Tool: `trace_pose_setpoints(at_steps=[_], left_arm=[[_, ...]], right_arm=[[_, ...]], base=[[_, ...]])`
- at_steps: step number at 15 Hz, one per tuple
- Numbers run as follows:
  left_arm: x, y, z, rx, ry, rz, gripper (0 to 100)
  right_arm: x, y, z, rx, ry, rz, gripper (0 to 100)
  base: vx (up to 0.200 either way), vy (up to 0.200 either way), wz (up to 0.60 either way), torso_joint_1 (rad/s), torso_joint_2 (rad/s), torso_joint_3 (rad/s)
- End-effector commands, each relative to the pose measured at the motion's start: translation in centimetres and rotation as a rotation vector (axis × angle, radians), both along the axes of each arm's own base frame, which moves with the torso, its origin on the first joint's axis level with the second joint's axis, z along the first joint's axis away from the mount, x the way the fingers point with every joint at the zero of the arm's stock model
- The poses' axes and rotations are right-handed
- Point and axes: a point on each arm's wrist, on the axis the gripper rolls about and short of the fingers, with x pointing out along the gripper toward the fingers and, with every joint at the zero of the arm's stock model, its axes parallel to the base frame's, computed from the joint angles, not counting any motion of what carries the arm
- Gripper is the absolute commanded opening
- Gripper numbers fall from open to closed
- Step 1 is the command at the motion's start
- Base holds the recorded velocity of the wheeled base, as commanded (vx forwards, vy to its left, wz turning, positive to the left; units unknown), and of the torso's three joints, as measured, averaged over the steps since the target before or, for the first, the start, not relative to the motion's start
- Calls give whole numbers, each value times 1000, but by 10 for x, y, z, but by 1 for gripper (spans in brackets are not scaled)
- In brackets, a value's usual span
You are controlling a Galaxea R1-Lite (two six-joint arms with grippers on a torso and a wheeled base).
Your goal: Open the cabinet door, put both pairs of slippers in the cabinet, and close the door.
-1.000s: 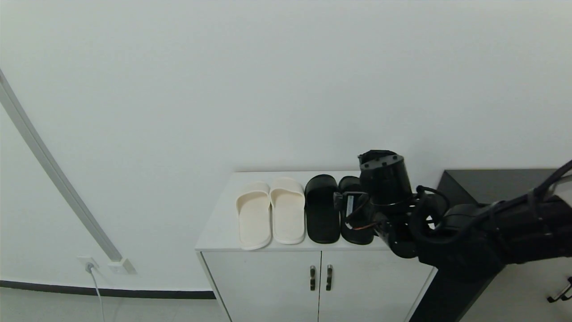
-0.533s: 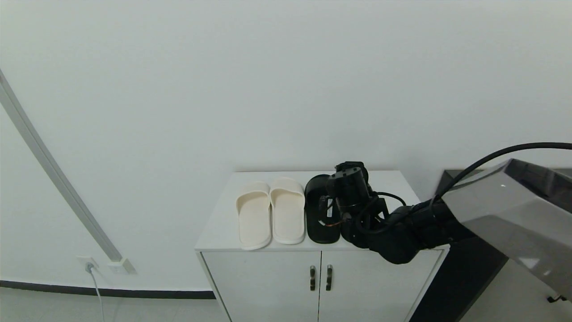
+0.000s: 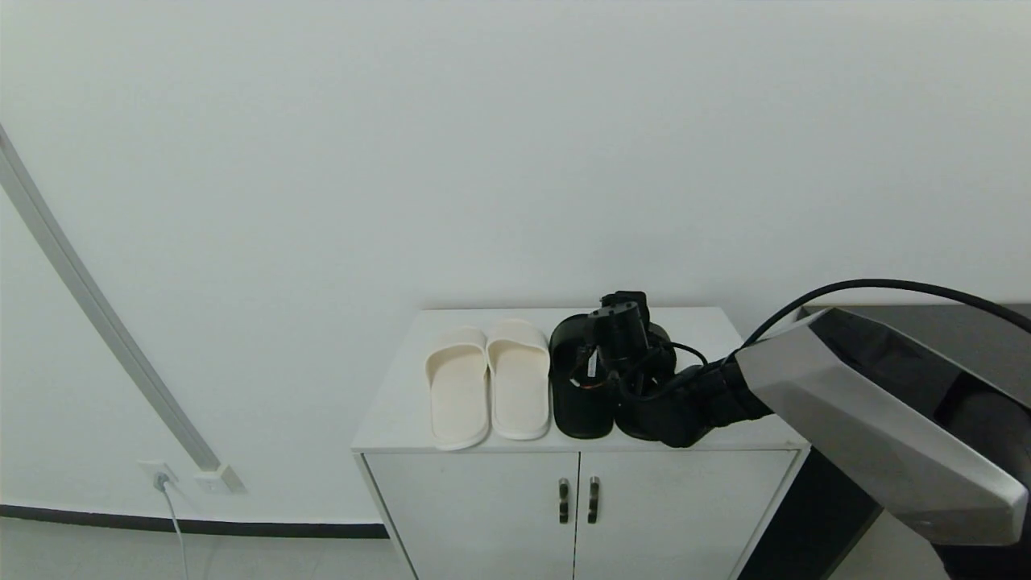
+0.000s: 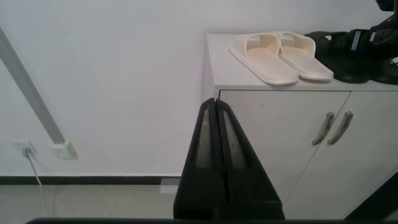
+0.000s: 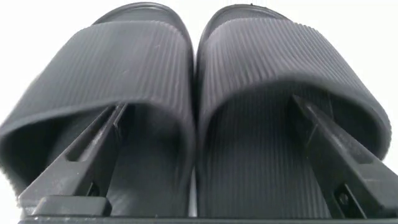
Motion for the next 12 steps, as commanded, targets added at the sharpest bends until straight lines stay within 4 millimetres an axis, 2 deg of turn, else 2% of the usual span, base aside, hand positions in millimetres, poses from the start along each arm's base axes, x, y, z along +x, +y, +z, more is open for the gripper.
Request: trace_pose_setpoints(at_steps=[1, 5, 6, 12], left_arm=[[0, 0, 0, -1, 0, 2, 0], [0, 0, 0, -1, 0, 2, 0], [0, 0, 0, -1, 0, 2, 0], [0, 0, 0, -2, 0, 0, 0]], right_arm=[[7, 1, -5, -3, -3, -4, 100], [16, 5, -3, -3, -32, 0, 100], [16, 6, -5, -10, -28, 1, 0], [13, 5, 1, -11, -37, -10, 0]], base=[[0, 0, 0, 0, 0, 0], [0, 0, 0, 0, 0, 0], [0, 0, 0, 0, 0, 0], [0, 0, 0, 0, 0, 0]])
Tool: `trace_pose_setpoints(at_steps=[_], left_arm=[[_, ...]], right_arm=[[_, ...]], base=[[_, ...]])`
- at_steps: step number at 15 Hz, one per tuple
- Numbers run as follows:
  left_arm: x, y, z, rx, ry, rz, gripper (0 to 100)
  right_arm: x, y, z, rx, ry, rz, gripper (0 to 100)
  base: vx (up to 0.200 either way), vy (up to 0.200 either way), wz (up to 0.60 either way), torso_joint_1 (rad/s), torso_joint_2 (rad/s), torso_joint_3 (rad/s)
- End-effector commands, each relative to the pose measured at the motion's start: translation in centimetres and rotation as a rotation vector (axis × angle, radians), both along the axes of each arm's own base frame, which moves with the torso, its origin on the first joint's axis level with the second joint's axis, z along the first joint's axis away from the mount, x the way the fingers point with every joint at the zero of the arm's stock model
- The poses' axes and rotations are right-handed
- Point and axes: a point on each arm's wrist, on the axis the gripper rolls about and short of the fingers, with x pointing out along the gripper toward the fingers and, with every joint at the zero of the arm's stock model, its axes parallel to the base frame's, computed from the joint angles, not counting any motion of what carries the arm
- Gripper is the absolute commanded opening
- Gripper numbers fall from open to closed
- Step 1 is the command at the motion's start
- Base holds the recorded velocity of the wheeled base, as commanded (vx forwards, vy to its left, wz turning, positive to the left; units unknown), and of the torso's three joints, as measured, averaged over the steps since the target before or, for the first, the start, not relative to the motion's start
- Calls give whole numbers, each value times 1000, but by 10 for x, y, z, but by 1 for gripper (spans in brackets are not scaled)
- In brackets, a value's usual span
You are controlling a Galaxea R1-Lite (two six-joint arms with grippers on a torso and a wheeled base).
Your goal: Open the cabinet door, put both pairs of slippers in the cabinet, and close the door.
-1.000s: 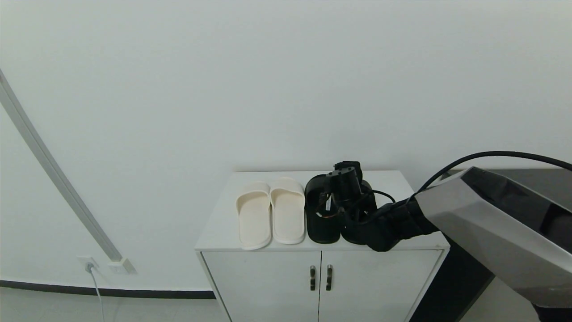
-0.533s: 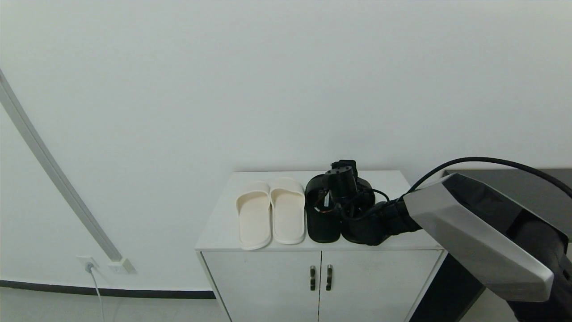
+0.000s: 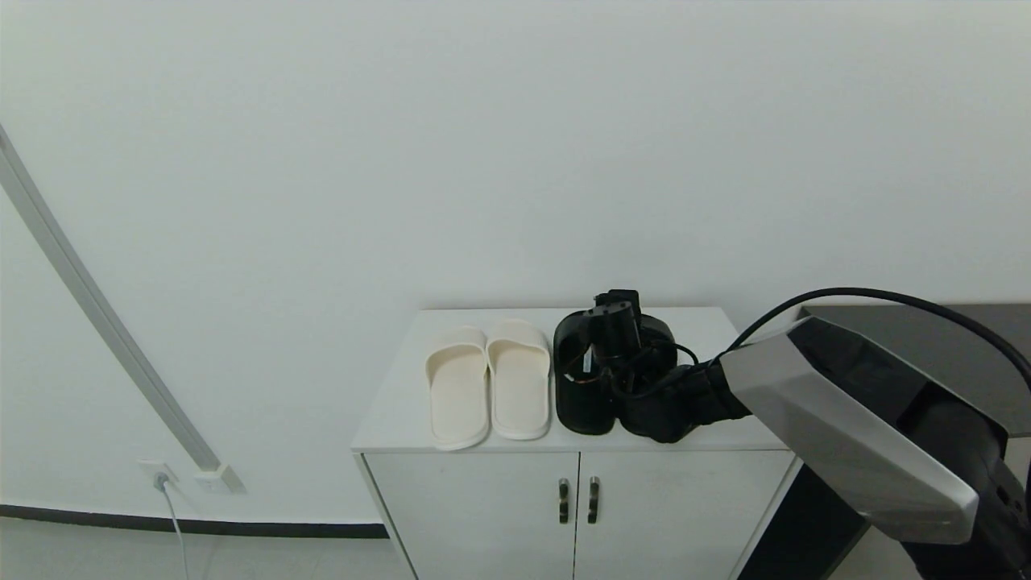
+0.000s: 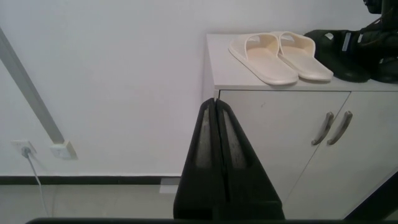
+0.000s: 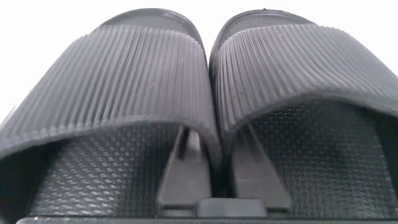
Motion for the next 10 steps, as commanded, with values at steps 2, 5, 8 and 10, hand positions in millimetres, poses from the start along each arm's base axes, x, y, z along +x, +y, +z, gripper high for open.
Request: trace_pose_setpoints(at_steps=[2, 5, 8, 10], left_arm=[[0, 0, 0, -2, 0, 1, 0], [0, 0, 0, 0, 0, 0, 0], [0, 0, 0, 0, 0, 1, 0], [0, 0, 0, 0, 0, 1, 0]], right_arm=[[-11, -5, 19, 6, -9, 4, 0], [-44, -19, 57, 1, -40, 44, 0], [-102, -39, 87, -18, -76, 233, 0], [-142, -57, 92, -11, -68, 402, 0]], base=[[0, 0, 0, 0, 0, 0], [0, 0, 0, 0, 0, 0], [0, 0, 0, 0, 0, 0], [0, 0, 0, 0, 0, 0]])
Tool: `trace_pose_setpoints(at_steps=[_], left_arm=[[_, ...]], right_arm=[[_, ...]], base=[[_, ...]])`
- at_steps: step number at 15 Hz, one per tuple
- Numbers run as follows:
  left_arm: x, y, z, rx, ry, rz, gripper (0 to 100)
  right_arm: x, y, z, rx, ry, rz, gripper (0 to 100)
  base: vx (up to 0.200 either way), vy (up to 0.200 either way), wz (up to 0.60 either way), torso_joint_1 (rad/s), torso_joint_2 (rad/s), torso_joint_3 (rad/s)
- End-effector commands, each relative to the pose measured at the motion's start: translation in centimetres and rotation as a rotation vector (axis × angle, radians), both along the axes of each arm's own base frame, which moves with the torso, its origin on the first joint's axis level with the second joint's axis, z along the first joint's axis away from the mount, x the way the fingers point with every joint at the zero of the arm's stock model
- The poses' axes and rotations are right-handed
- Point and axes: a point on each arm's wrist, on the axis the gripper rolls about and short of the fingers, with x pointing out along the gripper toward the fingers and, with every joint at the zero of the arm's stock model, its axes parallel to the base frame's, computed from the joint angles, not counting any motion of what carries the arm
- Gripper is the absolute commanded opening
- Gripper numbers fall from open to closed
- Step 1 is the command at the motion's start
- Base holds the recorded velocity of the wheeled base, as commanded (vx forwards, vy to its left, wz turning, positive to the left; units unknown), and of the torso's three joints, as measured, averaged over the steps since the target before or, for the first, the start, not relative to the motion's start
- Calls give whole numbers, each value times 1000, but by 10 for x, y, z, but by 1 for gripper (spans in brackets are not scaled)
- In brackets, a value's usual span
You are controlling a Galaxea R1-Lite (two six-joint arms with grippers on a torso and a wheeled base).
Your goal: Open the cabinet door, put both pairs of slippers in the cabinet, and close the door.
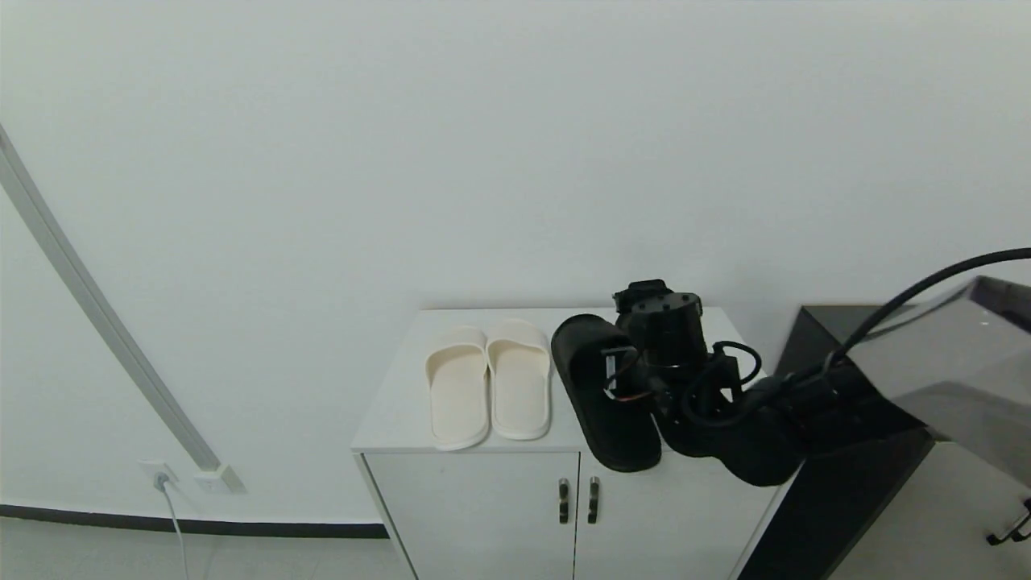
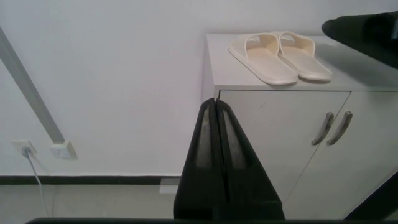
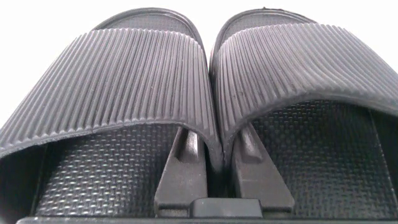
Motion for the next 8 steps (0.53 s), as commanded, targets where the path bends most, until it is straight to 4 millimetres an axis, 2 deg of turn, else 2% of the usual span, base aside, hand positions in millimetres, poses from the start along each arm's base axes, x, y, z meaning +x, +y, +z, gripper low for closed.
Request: trace_pose_setpoints(at_steps=[1, 3, 5, 8], left_arm=[[0, 0, 0, 0, 0, 1, 0], [0, 0, 0, 0, 0, -1, 0], [0, 0, 0, 1, 0, -1, 0], [0, 0, 0, 0, 0, 1, 0]], right_arm=[[-68, -35, 43, 53, -61, 234, 0], [-98, -57, 49, 76, -40, 400, 0], [-119, -72, 49, 92, -13, 515, 0], [-137, -82, 43, 91, 22, 608, 0]], base=[[0, 0, 0, 0, 0, 0], [0, 0, 0, 0, 0, 0], [0, 0, 0, 0, 0, 0], [0, 0, 0, 0, 0, 0]])
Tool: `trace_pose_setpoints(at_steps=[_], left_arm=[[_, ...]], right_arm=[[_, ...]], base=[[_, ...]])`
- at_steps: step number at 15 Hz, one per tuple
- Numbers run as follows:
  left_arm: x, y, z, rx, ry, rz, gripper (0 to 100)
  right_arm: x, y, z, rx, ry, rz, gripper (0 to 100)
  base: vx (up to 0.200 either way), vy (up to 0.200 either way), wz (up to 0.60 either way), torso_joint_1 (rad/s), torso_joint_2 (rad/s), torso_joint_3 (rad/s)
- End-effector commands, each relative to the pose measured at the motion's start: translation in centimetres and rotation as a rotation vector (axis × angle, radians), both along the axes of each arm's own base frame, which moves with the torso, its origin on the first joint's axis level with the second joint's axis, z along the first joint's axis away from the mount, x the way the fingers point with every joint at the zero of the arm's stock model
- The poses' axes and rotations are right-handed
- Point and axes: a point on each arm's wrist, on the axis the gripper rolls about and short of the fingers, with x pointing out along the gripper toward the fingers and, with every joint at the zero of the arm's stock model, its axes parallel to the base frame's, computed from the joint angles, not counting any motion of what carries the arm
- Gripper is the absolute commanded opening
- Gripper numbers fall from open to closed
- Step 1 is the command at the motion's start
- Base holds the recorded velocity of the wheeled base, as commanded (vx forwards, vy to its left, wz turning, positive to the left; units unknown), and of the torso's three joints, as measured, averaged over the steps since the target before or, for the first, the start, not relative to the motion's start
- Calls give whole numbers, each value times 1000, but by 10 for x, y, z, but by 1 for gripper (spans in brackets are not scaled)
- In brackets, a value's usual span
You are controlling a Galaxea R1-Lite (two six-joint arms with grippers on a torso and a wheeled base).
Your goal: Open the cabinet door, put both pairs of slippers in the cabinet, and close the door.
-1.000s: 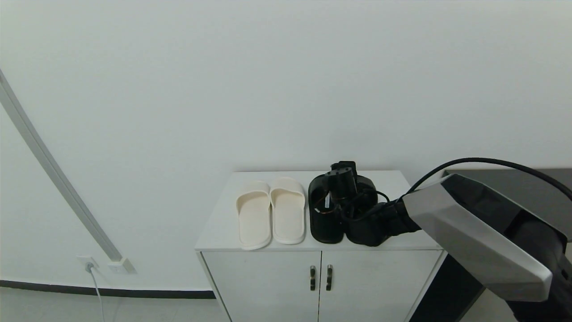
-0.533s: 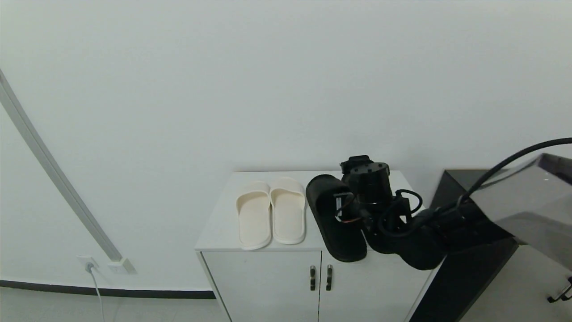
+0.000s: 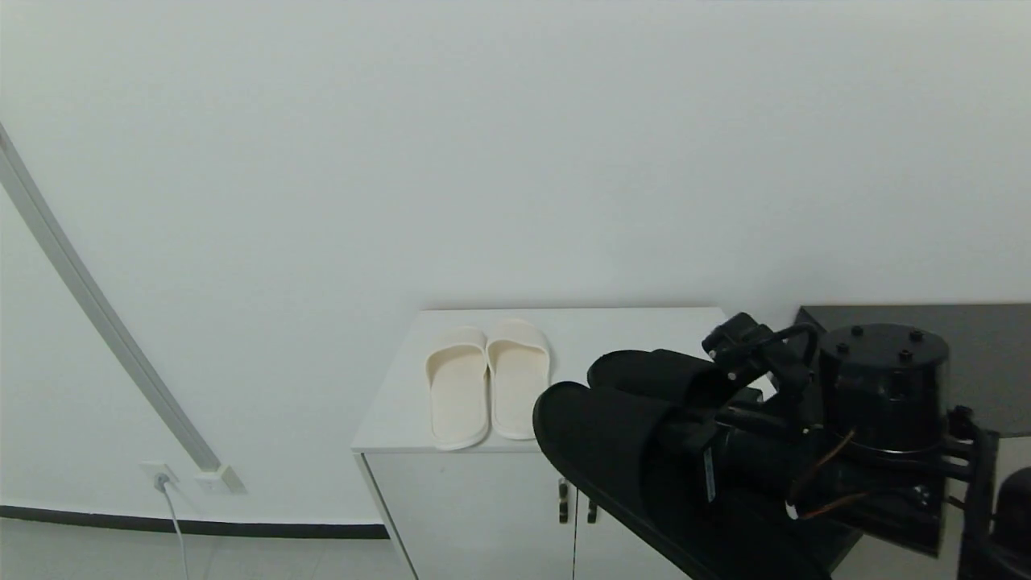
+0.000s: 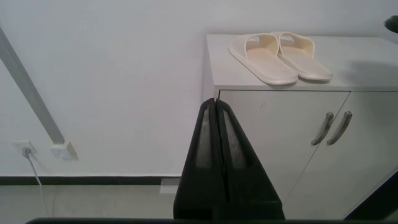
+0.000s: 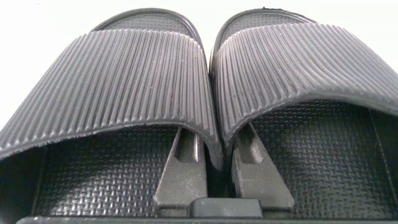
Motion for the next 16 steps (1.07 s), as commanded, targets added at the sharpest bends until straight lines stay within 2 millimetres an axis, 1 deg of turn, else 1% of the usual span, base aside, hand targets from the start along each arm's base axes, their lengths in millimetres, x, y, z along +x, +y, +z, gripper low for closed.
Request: trace_pose_setpoints(at_steps=[1, 4, 7, 9, 16], left_arm=[[0, 0, 0, 0, 0, 1, 0], [0, 0, 0, 0, 0, 1, 0], [0, 0, 0, 0, 0, -2, 0], [0, 0, 0, 0, 0, -2, 0], [0, 0, 0, 0, 0, -2, 0]], right_arm=[[-18, -11, 9, 22, -24, 23, 0], [-19, -12, 9, 21, -24, 25, 0], [-23, -7, -1, -6, 3, 45, 0], [-24, -4, -2, -9, 6, 54, 0], [-26, -5, -4, -13, 11, 58, 0]], base=[[0, 0, 0, 0, 0, 0], [0, 0, 0, 0, 0, 0], [0, 0, 0, 0, 0, 0], [0, 0, 0, 0, 0, 0], [-200, 0, 0, 0, 0, 2]])
